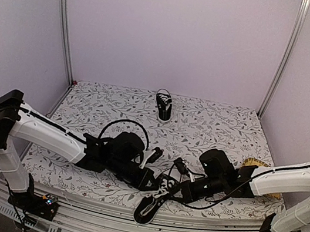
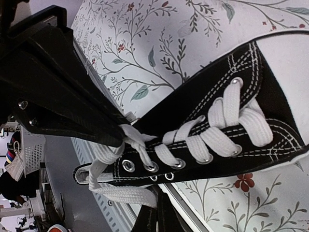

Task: Tie the shoes
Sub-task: Adjust the shoe at the center of the board.

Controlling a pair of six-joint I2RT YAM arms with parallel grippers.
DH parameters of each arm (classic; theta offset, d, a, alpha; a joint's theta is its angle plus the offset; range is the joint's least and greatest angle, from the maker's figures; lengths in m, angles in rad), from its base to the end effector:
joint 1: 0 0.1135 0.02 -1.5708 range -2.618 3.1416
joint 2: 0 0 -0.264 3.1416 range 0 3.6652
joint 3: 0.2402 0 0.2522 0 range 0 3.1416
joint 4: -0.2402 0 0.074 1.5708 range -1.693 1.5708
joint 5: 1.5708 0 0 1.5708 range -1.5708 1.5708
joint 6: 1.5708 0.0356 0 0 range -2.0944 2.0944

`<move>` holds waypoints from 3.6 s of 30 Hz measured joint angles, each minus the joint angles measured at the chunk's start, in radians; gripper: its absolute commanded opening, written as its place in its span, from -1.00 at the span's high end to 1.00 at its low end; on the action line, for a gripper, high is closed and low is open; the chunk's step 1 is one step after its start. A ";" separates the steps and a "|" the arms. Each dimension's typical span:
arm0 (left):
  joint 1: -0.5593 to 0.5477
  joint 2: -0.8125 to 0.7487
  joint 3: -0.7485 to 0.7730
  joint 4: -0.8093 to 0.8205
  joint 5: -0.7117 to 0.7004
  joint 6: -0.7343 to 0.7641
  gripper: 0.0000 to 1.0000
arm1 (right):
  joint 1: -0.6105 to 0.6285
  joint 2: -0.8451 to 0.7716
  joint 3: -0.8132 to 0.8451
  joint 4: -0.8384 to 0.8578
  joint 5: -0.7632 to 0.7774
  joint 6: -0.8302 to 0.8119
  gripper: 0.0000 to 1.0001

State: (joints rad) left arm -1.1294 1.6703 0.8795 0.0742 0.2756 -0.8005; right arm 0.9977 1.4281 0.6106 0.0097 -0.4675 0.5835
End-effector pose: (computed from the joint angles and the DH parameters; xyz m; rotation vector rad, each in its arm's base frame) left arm 0.1377 -0.3141 0.1731 0.5916 2.5558 -1.1862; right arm 0.1312 0.2329 0.1607 -0.7973 2.5566 1.2066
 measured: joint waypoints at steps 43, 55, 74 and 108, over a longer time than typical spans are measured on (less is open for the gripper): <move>0.052 -0.060 -0.115 0.048 0.016 0.029 1.00 | 0.118 0.203 0.083 0.196 -0.066 0.084 0.95; 0.063 -0.061 -0.192 0.133 0.011 0.022 1.00 | 0.129 0.187 -0.014 0.172 0.013 0.164 0.96; 0.013 -0.032 -0.249 0.274 -0.030 -0.072 1.00 | -0.026 0.347 0.146 0.163 0.151 0.182 0.96; 0.064 -0.180 -0.305 0.175 -0.209 -0.150 0.31 | 0.061 0.171 0.084 0.067 -0.002 0.047 0.95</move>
State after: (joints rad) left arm -1.0649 1.4899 0.5747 0.2493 0.0669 -0.9504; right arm 1.0584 1.5986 0.6949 0.0769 -0.4694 0.6308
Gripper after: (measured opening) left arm 0.372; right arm 0.024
